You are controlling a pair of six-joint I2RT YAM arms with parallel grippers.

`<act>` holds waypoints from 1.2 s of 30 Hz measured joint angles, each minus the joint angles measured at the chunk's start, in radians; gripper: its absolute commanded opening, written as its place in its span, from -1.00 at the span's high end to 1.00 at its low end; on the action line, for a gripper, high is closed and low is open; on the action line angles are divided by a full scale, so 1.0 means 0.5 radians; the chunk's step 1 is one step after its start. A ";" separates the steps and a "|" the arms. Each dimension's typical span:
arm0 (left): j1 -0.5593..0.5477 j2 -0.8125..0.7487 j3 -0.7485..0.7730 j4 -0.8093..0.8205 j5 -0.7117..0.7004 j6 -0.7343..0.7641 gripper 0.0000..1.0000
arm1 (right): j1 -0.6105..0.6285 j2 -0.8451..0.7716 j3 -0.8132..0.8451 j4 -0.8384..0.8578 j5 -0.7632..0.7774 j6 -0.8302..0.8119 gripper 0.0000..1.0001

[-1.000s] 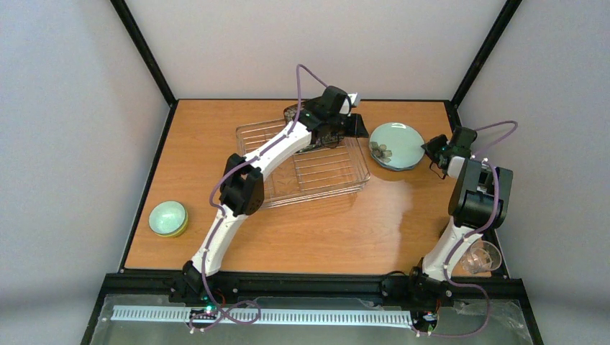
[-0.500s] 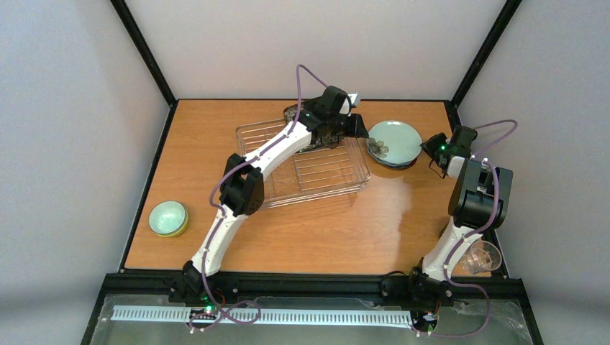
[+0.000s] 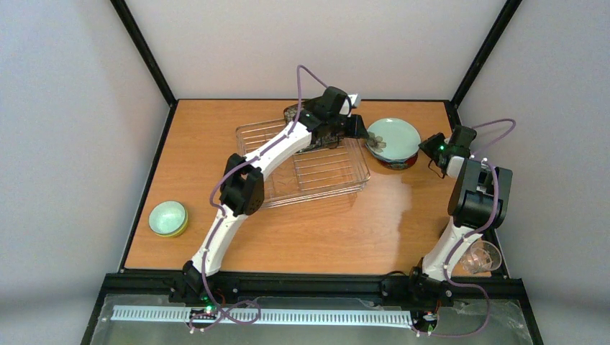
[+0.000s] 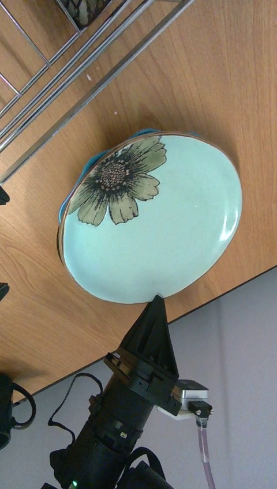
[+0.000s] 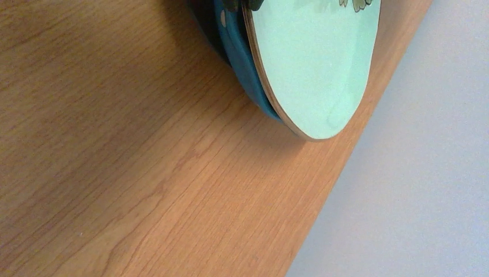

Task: Load the mixed dishes into the dish rack
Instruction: Grab the plate from the plate.

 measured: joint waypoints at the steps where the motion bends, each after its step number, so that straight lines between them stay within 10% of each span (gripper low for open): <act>1: 0.000 0.000 -0.001 0.000 0.002 0.000 -0.50 | 0.001 0.000 -0.001 -0.001 -0.004 -0.002 0.96; 36: -0.058 0.034 -0.007 -0.002 0.033 -0.001 -0.66 | 0.002 -0.380 -0.225 -0.114 -0.007 -0.047 0.96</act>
